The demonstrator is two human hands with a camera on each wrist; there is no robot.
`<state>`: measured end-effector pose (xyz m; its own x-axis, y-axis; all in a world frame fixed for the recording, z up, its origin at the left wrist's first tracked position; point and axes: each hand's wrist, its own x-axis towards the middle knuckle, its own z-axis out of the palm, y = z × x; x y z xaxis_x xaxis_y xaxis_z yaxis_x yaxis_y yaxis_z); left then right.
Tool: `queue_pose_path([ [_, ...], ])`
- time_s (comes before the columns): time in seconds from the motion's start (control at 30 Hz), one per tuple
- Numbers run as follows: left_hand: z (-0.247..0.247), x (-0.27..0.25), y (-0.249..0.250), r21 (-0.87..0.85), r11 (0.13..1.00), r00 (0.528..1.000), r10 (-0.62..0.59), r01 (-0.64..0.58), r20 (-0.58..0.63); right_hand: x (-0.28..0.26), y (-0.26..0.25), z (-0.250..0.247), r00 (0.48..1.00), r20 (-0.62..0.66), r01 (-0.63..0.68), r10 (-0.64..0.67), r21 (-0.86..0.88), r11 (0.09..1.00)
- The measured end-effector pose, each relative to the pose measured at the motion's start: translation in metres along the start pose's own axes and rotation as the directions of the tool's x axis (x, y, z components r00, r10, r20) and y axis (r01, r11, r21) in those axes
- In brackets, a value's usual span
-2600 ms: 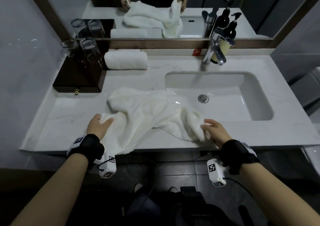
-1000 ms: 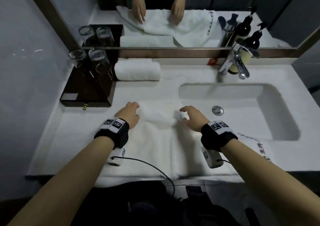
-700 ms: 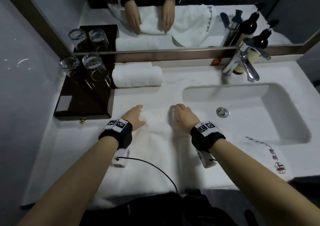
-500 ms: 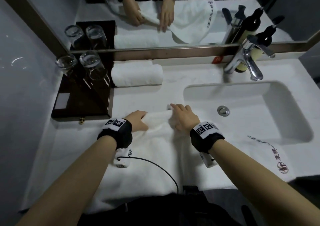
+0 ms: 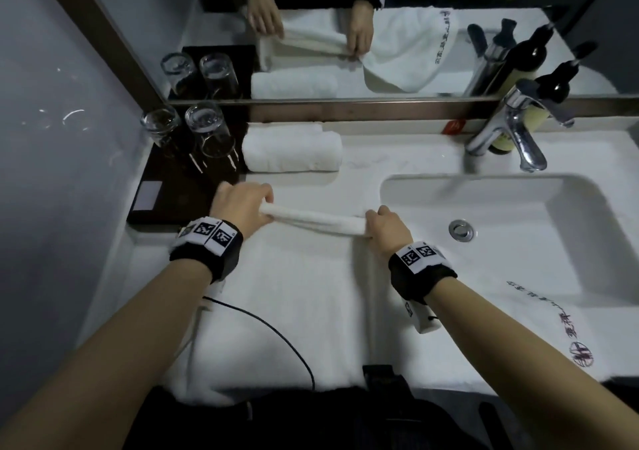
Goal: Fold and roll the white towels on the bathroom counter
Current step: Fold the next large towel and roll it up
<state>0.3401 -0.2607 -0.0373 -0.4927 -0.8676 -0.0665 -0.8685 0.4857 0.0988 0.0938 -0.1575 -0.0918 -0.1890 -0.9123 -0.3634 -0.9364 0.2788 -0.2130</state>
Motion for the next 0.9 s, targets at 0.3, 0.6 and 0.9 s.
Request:
queue_pose_path([
  [0.3, 0.003, -0.017, -0.02, -0.019, 0.985, 0.979, -0.173, 0.172, -0.105, -0.016, 0.009, 0.007, 0.992, -0.068, 0.118, -0.105, 0.219, 0.968],
  [0.6, 0.053, -0.071, 0.008, -0.113, 0.974, 0.973, -0.209, 0.198, -0.101, -0.064, 0.035, 0.033, 0.988, -0.153, -0.016, 0.036, 0.128, 0.992],
  [0.9, 0.083, -0.157, 0.014, -0.072, 0.916, 0.918, -0.397, 0.396, 0.001, -0.134, 0.104, 0.061, 0.982, -0.128, -0.134, 0.139, 0.048, 0.99],
])
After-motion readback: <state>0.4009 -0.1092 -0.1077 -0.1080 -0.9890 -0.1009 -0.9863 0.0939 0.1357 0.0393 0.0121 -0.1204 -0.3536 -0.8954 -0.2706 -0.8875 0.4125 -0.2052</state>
